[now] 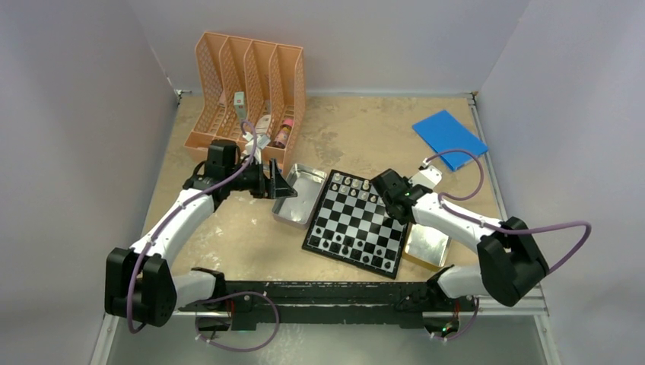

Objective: Set up the chess pieces on the board
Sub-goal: Place the chess piece on the chessboard.

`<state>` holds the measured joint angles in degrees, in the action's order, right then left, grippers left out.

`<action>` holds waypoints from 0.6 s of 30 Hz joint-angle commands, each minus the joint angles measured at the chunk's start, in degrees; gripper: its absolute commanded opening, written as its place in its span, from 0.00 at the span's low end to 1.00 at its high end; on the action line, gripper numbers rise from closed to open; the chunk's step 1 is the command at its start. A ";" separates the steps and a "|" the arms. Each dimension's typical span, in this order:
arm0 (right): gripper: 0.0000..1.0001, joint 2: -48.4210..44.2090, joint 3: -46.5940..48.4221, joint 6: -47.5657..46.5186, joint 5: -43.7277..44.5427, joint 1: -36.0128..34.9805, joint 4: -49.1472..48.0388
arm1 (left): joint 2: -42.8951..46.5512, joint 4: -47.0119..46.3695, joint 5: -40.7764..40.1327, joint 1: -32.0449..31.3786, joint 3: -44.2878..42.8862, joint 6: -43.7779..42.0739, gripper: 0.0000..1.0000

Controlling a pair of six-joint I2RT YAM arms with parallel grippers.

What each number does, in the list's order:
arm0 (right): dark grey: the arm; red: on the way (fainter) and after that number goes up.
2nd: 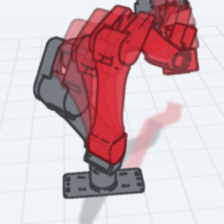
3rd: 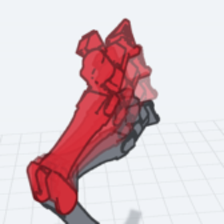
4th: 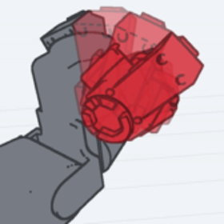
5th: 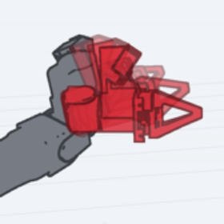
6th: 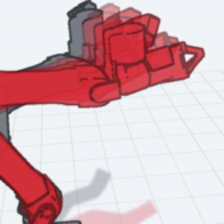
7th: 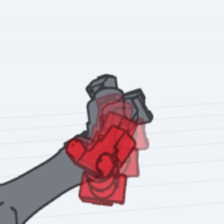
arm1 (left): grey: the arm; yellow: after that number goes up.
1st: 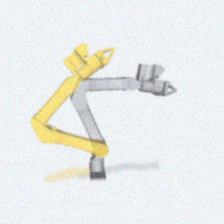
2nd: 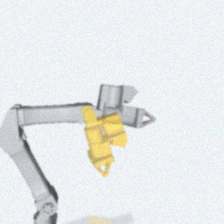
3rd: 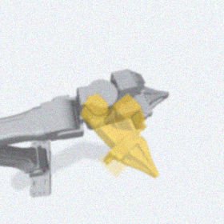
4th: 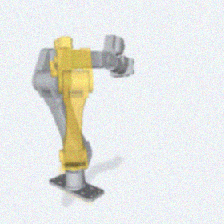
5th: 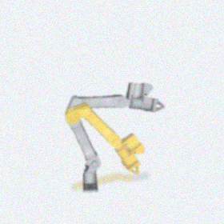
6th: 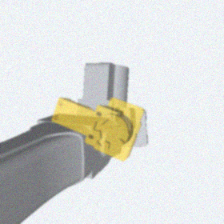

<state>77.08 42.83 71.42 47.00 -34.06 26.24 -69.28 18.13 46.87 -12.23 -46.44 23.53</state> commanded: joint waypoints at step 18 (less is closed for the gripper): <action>0.16 3.22 -0.28 7.12 4.41 0.23 0.16 | 2.12 -0.07 -1.09 -1.81 -2.08 -0.59 0.77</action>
<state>79.72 42.81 74.91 47.68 -34.06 25.19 -68.60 18.94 45.82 -13.61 -46.46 23.40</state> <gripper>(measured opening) 0.155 0.768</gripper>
